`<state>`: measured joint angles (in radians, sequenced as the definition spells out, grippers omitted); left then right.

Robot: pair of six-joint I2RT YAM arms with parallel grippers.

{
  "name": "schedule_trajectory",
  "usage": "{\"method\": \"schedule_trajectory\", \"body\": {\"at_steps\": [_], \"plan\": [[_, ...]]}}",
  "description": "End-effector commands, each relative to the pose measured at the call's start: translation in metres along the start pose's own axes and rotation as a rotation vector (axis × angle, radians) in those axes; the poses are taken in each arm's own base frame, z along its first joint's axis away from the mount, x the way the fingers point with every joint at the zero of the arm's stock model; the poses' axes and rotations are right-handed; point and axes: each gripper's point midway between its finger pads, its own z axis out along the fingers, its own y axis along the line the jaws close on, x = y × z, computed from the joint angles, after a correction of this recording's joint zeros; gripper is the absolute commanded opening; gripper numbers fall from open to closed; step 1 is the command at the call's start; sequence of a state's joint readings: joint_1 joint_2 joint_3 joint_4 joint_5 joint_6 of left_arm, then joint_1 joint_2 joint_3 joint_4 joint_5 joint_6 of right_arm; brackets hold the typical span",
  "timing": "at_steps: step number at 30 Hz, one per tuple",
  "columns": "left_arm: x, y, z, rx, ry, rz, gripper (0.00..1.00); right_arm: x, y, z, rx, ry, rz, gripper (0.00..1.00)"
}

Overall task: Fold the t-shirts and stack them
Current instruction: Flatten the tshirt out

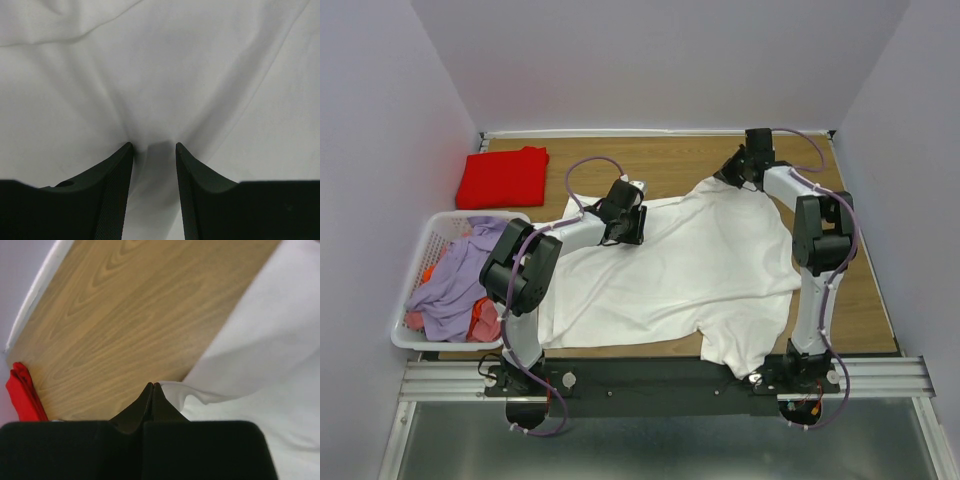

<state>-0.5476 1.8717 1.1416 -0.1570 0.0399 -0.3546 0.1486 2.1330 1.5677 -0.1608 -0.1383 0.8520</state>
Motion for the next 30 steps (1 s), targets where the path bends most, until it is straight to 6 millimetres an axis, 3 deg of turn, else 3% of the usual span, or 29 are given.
{"method": "schedule_trajectory", "body": {"at_steps": [1,5,8,13,16,19,22,23,24,25,28,30], "plan": [[0.024,0.008,0.000,-0.030,0.069,0.020,0.48,-0.007,0.014,0.014,-0.045,0.008,-0.060,0.00],[0.025,0.008,0.000,-0.028,0.071,0.022,0.48,-0.013,0.023,0.033,-0.083,0.014,-0.093,0.00],[0.026,0.008,0.001,-0.027,0.075,0.024,0.48,-0.028,0.046,0.042,-0.152,-0.006,-0.154,0.00],[0.027,0.009,0.002,-0.027,0.078,0.024,0.48,-0.032,0.062,0.057,-0.231,0.008,-0.233,0.03],[0.028,0.009,0.002,-0.030,0.079,0.027,0.48,-0.034,0.076,0.057,-0.295,0.016,-0.303,0.10],[0.027,0.009,0.002,-0.031,0.077,0.027,0.48,-0.035,0.076,0.048,-0.294,0.008,-0.351,0.30],[0.025,0.010,0.001,-0.035,0.072,0.026,0.48,-0.044,0.061,0.036,-0.201,-0.048,-0.376,0.37],[0.026,0.010,0.001,-0.037,0.073,0.024,0.48,-0.057,0.067,0.017,-0.191,-0.089,-0.383,0.38],[0.024,0.010,0.000,-0.037,0.068,0.026,0.48,-0.051,0.042,0.017,-0.112,-0.090,-0.370,0.40],[0.024,0.009,0.000,-0.037,0.069,0.026,0.48,-0.052,0.033,0.012,-0.078,-0.098,-0.355,0.42],[0.023,0.009,0.001,-0.034,0.066,0.030,0.48,-0.064,-0.020,-0.009,0.023,-0.108,-0.215,0.47],[0.023,0.008,0.001,-0.026,0.066,0.033,0.49,-0.053,-0.047,-0.016,0.047,-0.059,-0.122,0.51]]}}
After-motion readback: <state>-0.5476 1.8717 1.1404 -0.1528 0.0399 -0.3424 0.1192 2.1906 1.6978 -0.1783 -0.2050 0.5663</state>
